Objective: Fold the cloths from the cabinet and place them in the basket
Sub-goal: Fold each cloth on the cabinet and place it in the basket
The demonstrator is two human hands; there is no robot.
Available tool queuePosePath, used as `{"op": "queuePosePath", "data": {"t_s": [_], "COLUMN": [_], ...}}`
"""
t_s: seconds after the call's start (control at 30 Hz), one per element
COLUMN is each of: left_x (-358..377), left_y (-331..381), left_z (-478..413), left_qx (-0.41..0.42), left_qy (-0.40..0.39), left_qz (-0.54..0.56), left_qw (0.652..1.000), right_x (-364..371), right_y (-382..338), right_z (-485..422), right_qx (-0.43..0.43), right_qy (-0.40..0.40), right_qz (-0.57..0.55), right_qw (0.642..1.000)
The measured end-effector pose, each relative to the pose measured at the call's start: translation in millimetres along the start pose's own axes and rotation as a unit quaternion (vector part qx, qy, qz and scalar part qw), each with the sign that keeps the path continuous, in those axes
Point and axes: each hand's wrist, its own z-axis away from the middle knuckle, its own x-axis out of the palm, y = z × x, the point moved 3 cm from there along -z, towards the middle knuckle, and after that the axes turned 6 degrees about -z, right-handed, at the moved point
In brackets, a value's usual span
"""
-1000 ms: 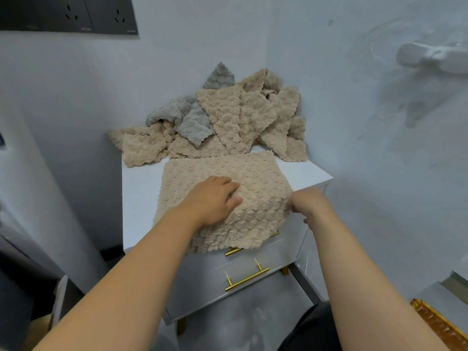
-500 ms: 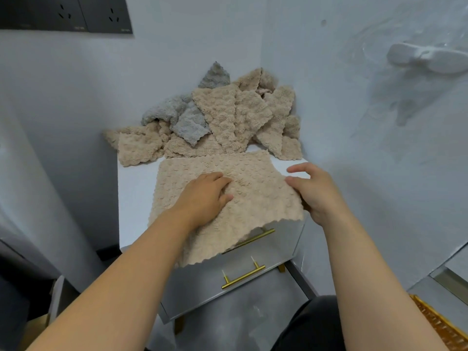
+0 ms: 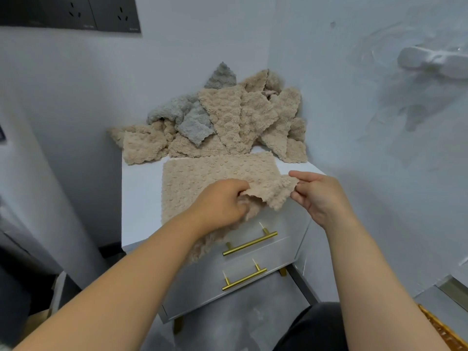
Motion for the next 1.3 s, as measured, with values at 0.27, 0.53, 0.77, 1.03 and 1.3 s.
{"op": "queuePosePath", "data": {"t_s": [0.27,0.53,0.77,1.03,1.3], "left_x": [-17.9,-16.9,-20.4,-47.4,-61.5], "left_y": [-9.2,-11.3,-19.0,-55.1,-97.0], "left_z": [-7.7,-10.7,-4.3,0.3,18.9], "left_qx": [-0.088,-0.104,-0.069,-0.142,-0.23], "left_qy": [0.064,0.078,-0.082,-0.083,-0.104], "left_qz": [0.148,0.178,0.016,0.0,0.256], "left_qw": [0.983,0.975,0.994,0.986,0.933], "right_x": [11.9,43.2,35.7,19.4,0.7], "right_y": [-16.0,5.8,-1.5,-0.5,-2.9], "right_z": [19.8,31.9,27.6,10.1,-7.6], "right_qx": [-0.23,-0.248,-0.332,-0.272,-0.182], "right_qy": [-0.03,-0.104,-0.002,0.051,0.071], "right_qz": [0.267,0.498,0.456,0.326,0.149], "right_qw": [0.936,0.825,0.826,0.904,0.969]}}
